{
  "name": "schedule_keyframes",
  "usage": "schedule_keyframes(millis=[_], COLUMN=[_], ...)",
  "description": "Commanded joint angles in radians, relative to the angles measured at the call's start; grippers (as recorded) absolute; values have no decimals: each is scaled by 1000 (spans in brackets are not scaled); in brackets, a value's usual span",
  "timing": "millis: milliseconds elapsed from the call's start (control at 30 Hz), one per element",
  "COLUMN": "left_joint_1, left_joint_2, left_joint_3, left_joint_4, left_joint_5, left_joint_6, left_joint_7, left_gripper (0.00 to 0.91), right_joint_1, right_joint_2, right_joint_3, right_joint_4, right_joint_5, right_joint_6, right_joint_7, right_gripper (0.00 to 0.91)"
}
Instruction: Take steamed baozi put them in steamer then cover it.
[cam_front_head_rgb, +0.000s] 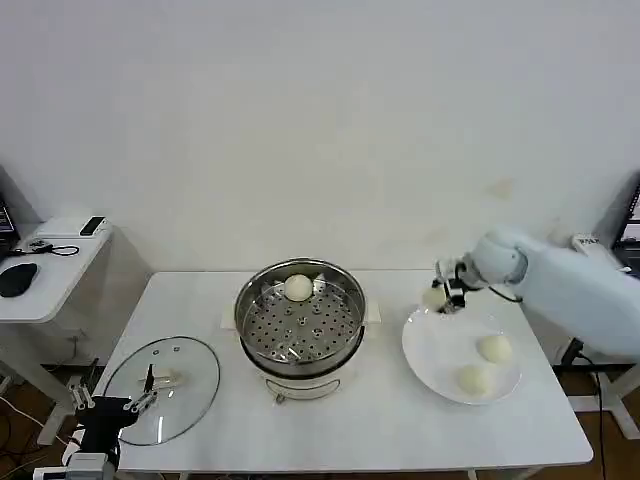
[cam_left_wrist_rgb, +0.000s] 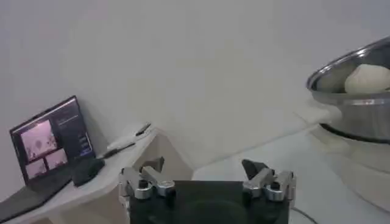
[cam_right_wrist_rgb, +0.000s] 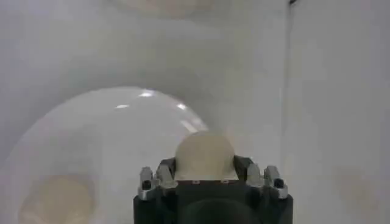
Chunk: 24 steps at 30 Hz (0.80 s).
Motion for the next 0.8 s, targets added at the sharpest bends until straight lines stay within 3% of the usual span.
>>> schedule_keyframes(millis=[33,233,467,800], left_joint_1=[2,1,-14,-27], left_joint_2=[-1,-2,-5,-4], left_joint_3=[2,0,-2,-13], left_joint_4=[-6,-8,-6,-1], left_joint_5=[1,-1,1,-1], left_joint_6=[1,0,3,4], left_joint_7=[-1,-1,-3,-3], left_gripper=[907,907,907,907], right_joint_1=[376,437,379,246], right_joint_2=[71,200,404,597], right_joint_3=[-157,-226,-258,-240], right_joint_4=[141,198,187,30], right_joint_5=[219,363,514,567], right_joint_6=[-124,-206,-306,-341], right_joint_7=[16,65,145,178], right_gripper=[655,655,665,655])
